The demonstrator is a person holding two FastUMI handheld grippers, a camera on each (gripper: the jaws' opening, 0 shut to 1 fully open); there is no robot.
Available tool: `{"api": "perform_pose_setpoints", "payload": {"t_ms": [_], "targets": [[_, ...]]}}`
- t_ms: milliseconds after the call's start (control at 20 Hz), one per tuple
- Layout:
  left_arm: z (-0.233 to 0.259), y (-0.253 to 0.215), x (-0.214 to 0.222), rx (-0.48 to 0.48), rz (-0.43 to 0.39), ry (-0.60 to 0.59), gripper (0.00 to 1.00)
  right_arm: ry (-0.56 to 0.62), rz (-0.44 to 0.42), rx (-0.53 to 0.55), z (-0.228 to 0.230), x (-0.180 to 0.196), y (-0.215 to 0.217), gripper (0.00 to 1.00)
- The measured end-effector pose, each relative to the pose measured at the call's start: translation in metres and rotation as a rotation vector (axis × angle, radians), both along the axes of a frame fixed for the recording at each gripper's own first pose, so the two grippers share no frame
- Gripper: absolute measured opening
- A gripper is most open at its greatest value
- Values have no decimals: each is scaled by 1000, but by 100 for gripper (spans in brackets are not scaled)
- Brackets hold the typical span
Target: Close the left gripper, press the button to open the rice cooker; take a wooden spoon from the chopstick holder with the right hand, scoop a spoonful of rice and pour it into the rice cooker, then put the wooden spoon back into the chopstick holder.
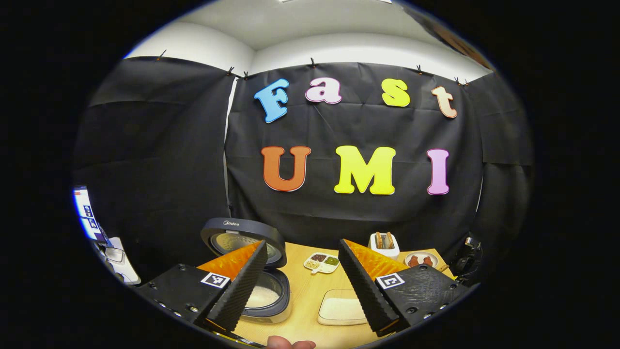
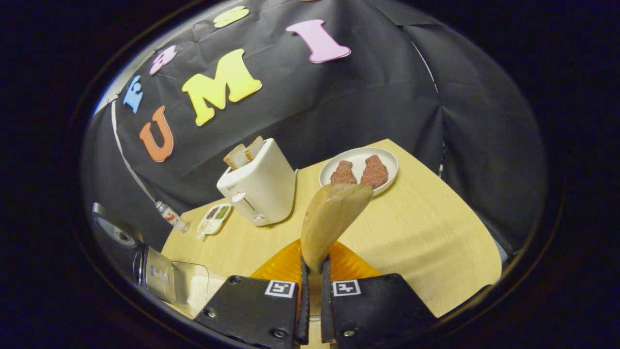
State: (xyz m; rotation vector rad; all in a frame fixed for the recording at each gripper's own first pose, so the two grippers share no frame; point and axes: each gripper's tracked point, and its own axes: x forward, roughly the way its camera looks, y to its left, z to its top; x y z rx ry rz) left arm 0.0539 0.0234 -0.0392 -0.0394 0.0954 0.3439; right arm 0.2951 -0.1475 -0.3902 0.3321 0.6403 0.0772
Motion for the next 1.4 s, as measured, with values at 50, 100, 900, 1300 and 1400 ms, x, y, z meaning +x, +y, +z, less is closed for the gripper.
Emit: {"api": "perform_pose_setpoints", "payload": {"t_ms": [50, 100, 900, 1300, 1400], "targets": [[-2, 2, -3, -1, 2, -1, 94, -4, -7, 2, 5, -2, 0, 13], [-2, 4, -8, 2, 3, -5, 94, -15, -19, -7, 11, -2, -1, 12], [-9, 64, -62, 51, -118, -61, 94, -227, -56, -128, 161, -51, 82, 9], [-25, 90, -76, 50, -145, -37, 94, -195, 67, -185, 125, -75, 185, 9], [-31, 98, -79, 44, -139, -22, 95, -181, 99, -245, 104, -76, 195, 9]]}}
